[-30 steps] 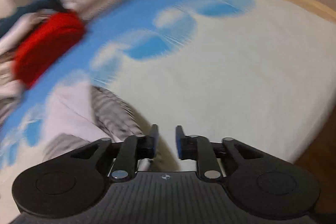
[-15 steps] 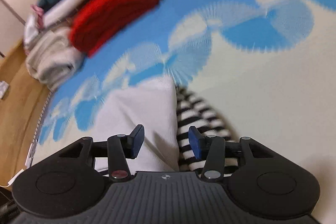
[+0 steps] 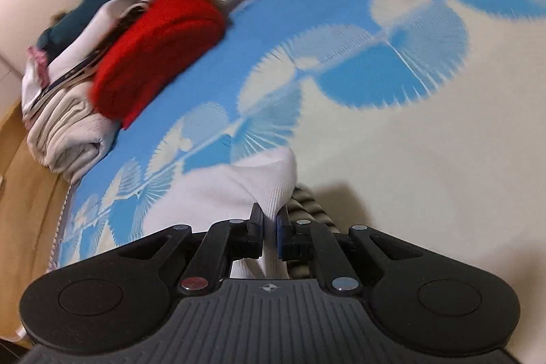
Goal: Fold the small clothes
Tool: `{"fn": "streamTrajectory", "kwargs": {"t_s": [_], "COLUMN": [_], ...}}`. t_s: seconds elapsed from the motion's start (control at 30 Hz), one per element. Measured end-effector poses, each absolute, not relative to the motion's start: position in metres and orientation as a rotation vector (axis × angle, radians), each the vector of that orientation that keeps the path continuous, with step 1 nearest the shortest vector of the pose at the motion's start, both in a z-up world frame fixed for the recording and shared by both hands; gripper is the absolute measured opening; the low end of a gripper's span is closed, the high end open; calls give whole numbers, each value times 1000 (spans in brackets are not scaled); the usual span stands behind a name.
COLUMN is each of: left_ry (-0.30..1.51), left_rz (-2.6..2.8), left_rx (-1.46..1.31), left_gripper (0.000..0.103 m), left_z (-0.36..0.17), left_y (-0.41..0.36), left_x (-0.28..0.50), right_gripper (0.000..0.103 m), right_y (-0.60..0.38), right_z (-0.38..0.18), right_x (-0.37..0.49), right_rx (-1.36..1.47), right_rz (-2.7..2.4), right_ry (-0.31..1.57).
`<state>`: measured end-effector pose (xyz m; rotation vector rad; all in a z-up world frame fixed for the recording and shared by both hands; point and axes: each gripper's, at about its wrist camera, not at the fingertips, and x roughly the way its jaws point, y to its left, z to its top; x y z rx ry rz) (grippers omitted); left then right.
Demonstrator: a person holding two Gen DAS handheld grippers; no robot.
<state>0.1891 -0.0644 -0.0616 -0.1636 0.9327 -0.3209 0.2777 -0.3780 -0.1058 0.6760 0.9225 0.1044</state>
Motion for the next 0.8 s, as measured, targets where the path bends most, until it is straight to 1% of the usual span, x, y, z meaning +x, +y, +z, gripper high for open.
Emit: {"fn": "streamTrajectory", "kwargs": {"t_s": [0.07,0.1,0.13,0.2,0.23,0.27,0.3,0.4,0.43,0.47,0.6,0.7,0.8], "left_ry": [1079,1123,1126,1132,1128,1107,1081,1015,998,982,956,967,978], "left_rz": [-342,-347,-336,-327,-321,-316,-315,-315,-318,-323,-307,-279,-213], "left_rx": [-93,-49,-37,-82,-85,-70,-52,-57,-75,-91,-146,-187,-223], "left_gripper": [82,82,82,80,79,78,78,78,78,78,78,78,82], "left_z": [-99,-113,-121,-117,-108,-97,-87,-61,-54,-49,-47,-56,-55], "left_y": [-75,-77,-74,-67,-66,-66,-65,-60,-58,-56,-63,-74,-90], "left_x": [190,186,182,183,186,187,187,185,184,182,178,177,174], "right_gripper": [6,6,6,6,7,9,13,27,39,47,49,49,49], "right_y": [-378,-378,-378,-378,-377,-376,-377,-392,-398,-404,-418,-412,-401], "right_z": [-107,-109,-115,-125,-127,-125,-120,-108,-105,-103,-109,-116,-126], "right_x": [276,276,276,275,276,274,270,256,251,245,224,208,194], "right_rx": [600,559,551,581,566,547,546,606,632,655,677,572,481], "right_rz": [62,37,26,46,57,63,55,28,55,90,212,269,312], "right_ry": [939,960,991,1045,1041,1022,997,922,906,902,1006,1089,1170]}}
